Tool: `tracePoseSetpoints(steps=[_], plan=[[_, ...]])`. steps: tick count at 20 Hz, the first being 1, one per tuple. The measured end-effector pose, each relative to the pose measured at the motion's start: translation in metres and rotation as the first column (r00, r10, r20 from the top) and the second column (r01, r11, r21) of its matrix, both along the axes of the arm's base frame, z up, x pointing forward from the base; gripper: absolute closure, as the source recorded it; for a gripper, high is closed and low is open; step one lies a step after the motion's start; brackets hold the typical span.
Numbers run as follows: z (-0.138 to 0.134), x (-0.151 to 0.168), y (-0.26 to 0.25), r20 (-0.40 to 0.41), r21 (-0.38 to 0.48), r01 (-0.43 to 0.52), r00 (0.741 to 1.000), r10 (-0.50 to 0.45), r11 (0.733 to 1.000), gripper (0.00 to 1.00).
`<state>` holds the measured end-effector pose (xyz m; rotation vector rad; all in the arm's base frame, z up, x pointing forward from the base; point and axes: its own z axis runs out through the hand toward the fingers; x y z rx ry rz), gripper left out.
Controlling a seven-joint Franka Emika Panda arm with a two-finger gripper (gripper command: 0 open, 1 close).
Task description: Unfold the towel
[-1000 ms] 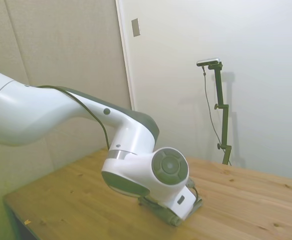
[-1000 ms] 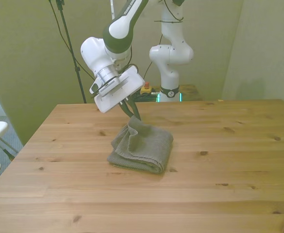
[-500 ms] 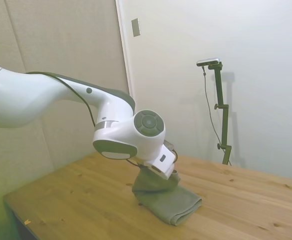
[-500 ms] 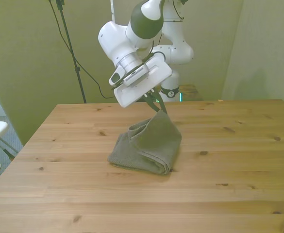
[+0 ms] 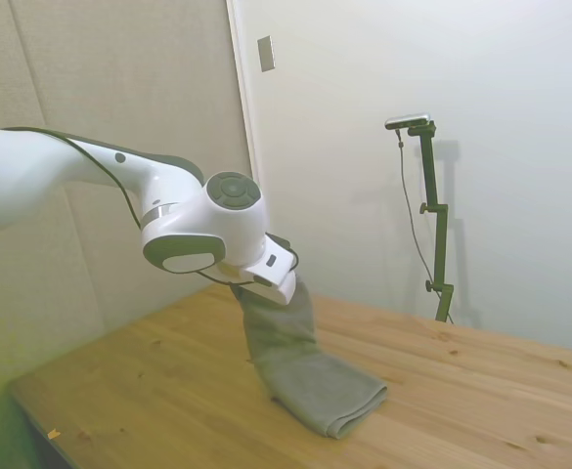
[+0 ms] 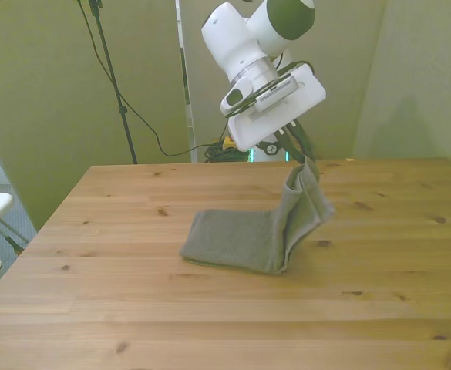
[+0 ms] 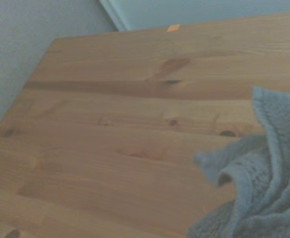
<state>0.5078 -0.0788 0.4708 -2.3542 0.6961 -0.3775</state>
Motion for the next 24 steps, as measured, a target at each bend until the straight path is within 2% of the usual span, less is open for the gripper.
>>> tracePoseSetpoints(steps=[8, 9, 18, 24], plan=[[-0.016, -0.028, 0.040, -0.082, -0.009, -0.127, 0.989, 0.126, 0.992, 1.00], [-0.016, -0.031, 0.041, -0.086, -0.010, -0.134, 0.987, 0.133, 0.991, 0.00], [-0.020, -0.036, 0.041, -0.104, -0.018, -0.137, 0.985, 0.135, 0.990, 0.00], [-0.012, -0.044, 0.045, -0.099, -0.019, -0.159, 0.983, 0.157, 0.987, 0.00]])
